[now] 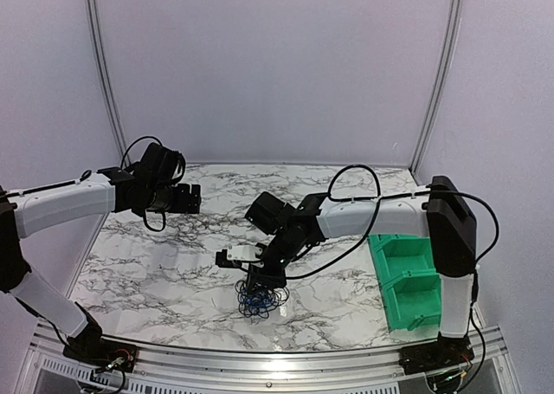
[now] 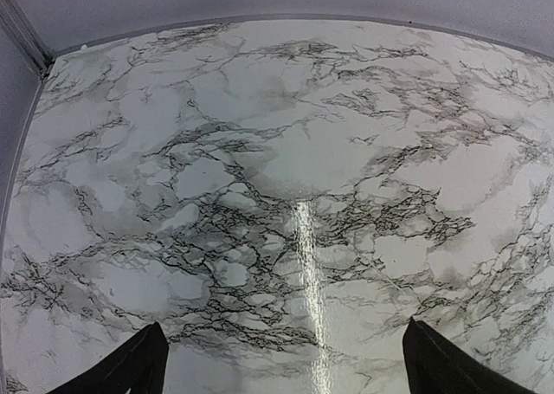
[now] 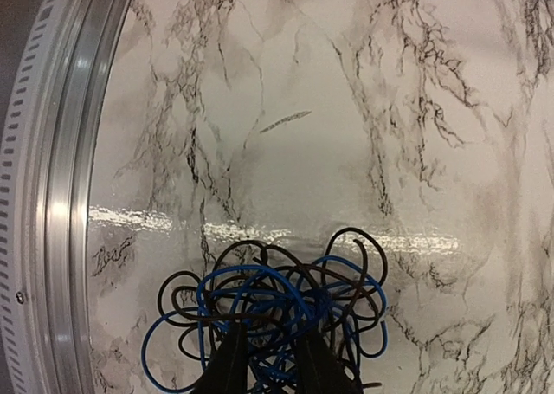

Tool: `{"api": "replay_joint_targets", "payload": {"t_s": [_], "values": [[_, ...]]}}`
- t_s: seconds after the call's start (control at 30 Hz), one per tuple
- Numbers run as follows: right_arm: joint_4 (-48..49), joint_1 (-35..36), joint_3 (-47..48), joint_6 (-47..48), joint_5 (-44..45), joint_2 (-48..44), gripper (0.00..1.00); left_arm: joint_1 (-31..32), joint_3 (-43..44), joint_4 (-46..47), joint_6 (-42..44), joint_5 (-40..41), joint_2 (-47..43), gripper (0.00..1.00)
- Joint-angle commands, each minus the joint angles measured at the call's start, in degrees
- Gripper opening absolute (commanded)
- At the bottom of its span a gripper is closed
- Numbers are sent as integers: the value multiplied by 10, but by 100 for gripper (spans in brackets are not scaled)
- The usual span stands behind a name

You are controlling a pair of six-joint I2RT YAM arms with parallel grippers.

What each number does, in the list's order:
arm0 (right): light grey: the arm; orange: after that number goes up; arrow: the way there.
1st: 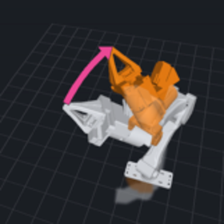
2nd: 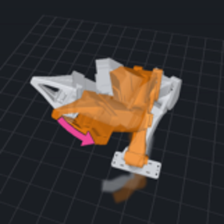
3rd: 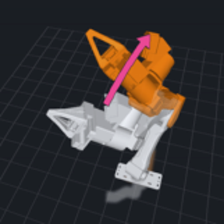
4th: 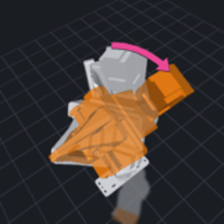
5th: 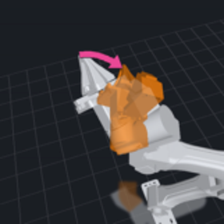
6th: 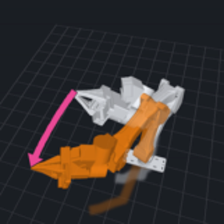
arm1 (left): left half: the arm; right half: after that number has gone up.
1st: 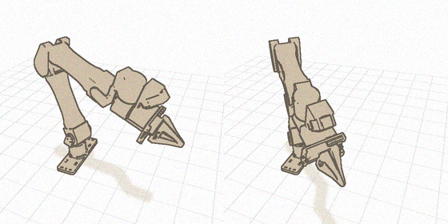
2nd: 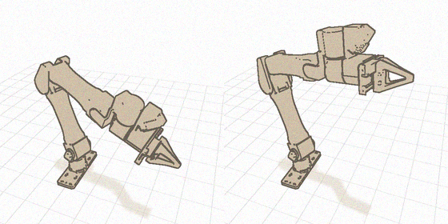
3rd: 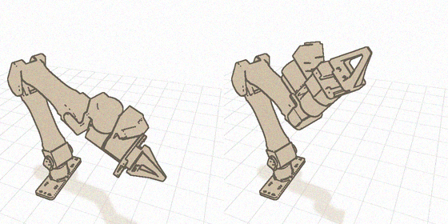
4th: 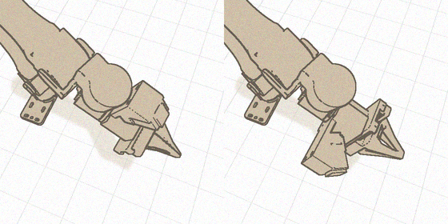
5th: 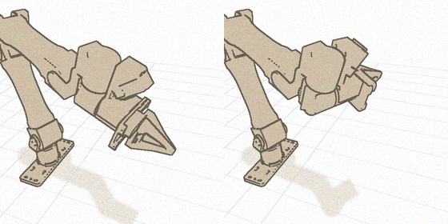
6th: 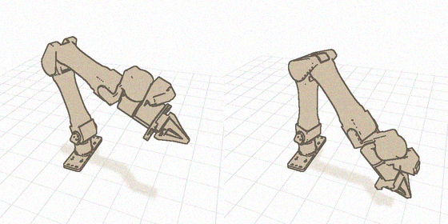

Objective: Untangle the cables

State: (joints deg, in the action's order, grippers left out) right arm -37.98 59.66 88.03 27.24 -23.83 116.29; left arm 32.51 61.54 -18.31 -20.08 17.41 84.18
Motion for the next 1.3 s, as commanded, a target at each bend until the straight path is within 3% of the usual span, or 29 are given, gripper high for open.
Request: {"api": "replay_joint_targets", "payload": {"t_s": [0.0, 0.13, 0.37, 0.5, 0.57, 0.67, 0.83, 0.93, 1.27], "values": [[-1, -6, 26, -14, -12, -13, 18, -1, -6, -9, 9, -5, -10, 98], [3, -7, 26, -16, -15, -17, 0, -1, -5, -9, 9, -5, -7, 98], [6, -31, 32, -22, -36, -33, 0, 14, -19, 16, 25, -47, -15, 94], [31, -73, 18, -25, -73, -65, 0, 123, -34, 45, 61, 7, -68, 94], [53, -98, -12, -29, -105, -84, 0, 170, -53, 64, 33, 21, -92, 94], [96, -136, -59, -41, -147, -109, 0, 207, -119, 139, -42, 16, -128, 86], [150, -158, -119, -45, -181, -129, 0, 276, -274, 374, -118, 59, -163, 77], [171, -162, -135, -49, -188, -124, 0, 307, -291, 429, -122, 86, -131, 76], [165, -166, -116, -43, -182, -98, 0, 336, -212, 502, -115, 137, 56, 70]]}}
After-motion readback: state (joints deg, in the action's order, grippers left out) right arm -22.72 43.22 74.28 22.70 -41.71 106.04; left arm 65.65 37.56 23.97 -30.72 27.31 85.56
